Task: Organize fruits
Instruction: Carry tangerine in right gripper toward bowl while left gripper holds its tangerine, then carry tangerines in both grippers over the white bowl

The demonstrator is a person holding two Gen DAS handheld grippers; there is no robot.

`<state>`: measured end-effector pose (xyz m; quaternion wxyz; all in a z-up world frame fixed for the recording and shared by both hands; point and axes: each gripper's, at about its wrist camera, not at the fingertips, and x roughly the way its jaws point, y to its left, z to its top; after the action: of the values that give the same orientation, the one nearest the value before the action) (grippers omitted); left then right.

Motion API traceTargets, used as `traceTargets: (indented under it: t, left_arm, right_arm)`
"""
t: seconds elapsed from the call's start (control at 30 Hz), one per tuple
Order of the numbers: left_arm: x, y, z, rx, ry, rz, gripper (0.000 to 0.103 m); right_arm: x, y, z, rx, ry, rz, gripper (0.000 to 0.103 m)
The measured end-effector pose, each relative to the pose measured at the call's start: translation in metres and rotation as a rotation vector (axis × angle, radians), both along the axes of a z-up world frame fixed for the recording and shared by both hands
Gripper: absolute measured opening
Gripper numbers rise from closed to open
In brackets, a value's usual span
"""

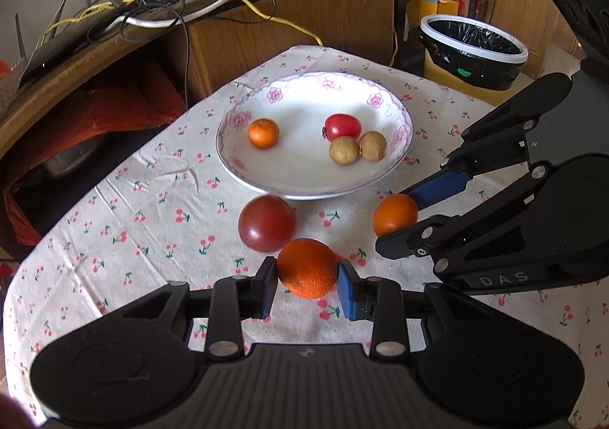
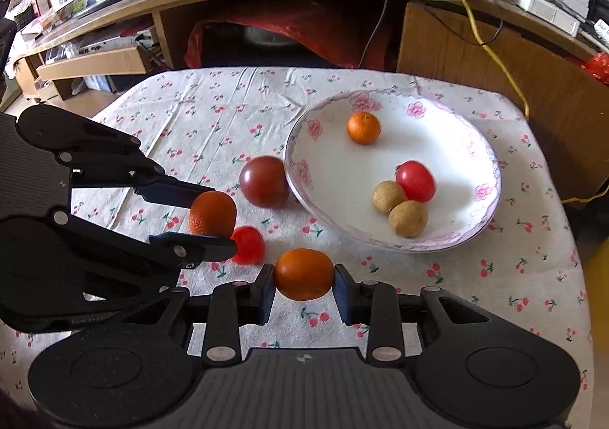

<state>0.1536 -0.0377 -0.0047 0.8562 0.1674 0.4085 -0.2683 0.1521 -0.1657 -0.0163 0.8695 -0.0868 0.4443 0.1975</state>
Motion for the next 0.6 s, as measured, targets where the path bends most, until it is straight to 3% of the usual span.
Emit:
traceTargets:
  t: [0.6]
  left_arm:
    - [0.021,-0.021,0.023,-0.016,-0.078,0.012,0.041]
  right_arm:
    - [0.012,-0.024,0.023,0.035,-0.086,-0.095,0.029]
